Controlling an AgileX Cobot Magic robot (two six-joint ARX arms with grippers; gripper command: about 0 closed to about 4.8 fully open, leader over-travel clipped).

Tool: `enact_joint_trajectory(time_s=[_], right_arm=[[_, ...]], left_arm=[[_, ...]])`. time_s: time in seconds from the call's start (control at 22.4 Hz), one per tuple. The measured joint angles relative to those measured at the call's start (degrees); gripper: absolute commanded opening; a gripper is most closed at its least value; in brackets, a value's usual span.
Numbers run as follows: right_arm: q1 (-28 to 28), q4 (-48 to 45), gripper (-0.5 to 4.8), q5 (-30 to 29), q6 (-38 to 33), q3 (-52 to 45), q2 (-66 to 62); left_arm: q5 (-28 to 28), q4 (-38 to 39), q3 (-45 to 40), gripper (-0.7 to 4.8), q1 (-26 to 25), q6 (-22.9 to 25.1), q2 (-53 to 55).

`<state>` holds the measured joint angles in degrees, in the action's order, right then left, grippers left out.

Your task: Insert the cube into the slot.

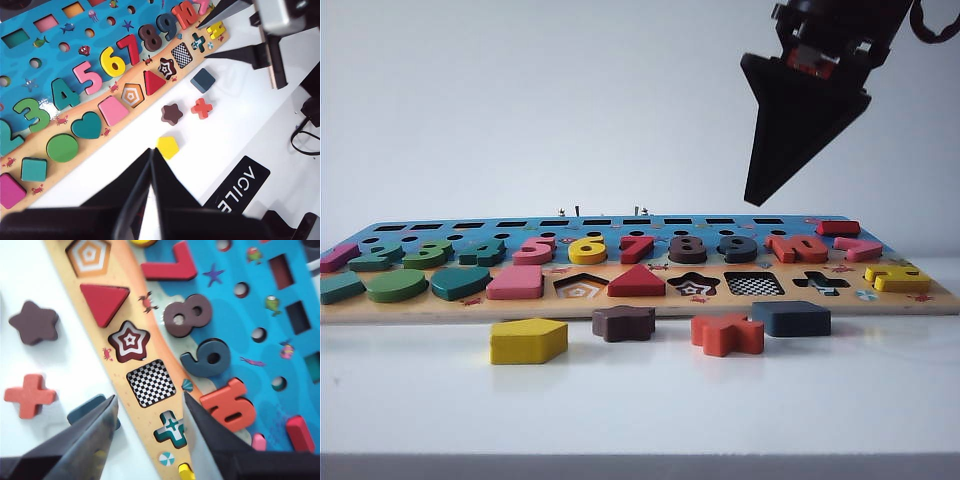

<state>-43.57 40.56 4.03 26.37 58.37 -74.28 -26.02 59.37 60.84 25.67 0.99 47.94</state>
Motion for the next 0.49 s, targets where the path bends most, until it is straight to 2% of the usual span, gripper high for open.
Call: enact_joint_trajectory(time_s=[0.04, 0.18, 0.49], right_arm=[[0.00, 0.09, 2.25, 0.02, -2.16, 0.00, 0.94], [0.00, 0.48, 2.24, -0.66, -14.97, 0.00, 8.07], [0.04, -0.83, 2.24, -0.92, -21.24, -0.48, 13.84]], left_arm=[[0.00, 0.00, 0.00, 0.17, 0.00, 0.00, 0.00], [0.00, 0.00, 0.00, 0.17, 0.00, 0.02, 0.00], [0.00, 0.00, 0.00, 0.17, 0.00, 0.00, 0.00]])
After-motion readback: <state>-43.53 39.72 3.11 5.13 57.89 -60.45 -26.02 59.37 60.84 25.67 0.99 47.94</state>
